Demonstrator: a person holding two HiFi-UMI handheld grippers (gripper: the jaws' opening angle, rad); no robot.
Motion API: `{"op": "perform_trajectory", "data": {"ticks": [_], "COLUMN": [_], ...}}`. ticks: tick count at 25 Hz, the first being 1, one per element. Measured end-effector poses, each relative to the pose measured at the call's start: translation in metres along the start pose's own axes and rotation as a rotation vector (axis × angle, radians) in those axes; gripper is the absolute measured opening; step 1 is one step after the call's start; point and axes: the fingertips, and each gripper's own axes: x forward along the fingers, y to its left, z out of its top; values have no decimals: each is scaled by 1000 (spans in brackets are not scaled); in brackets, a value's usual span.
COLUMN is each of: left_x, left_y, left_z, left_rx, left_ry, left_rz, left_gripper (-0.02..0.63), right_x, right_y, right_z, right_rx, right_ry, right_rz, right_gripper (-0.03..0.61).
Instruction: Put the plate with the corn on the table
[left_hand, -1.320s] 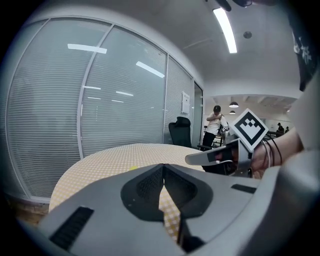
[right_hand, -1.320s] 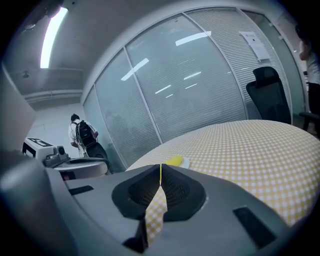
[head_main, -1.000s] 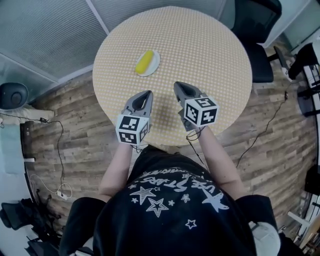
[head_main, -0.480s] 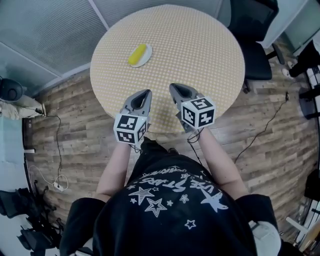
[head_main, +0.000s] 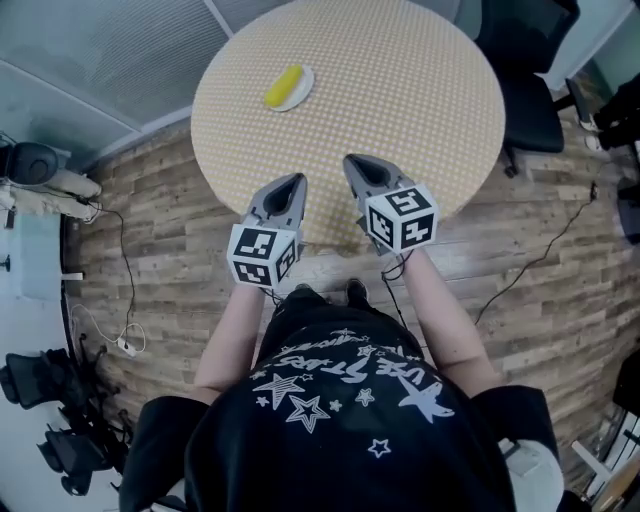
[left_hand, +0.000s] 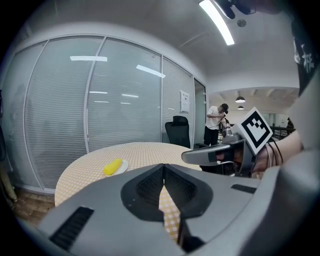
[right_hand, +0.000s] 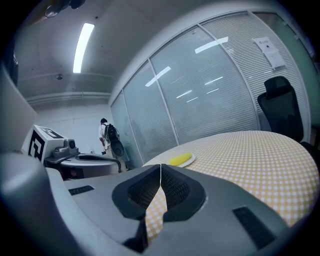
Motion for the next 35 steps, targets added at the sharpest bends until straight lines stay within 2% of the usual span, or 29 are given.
{"op": "perform_trajectory", "data": {"ticks": [10,20,28,35], "left_x": [-23,-87,-132,-183], "left_y": [0,40,46,49], "left_z": [-5,-20,-24,-39], "left_rx": [-17,-43,-33,-29], "left_ry": [-40,-61,-100,-119], "left_rz": [-30,-32,-94,-145], "left_gripper": [8,8,8,8], "right_x": [0,15,3,-15], "right_y": [32,101,143,187], "right_z": [-16,-20,-21,-39], "right_rx": [-13,-47,-51,-45], "right_ry": [20,29,-6,-25], "right_rz": [-17,-52,-122,-206], "right_gripper": [28,28,28,29]}}
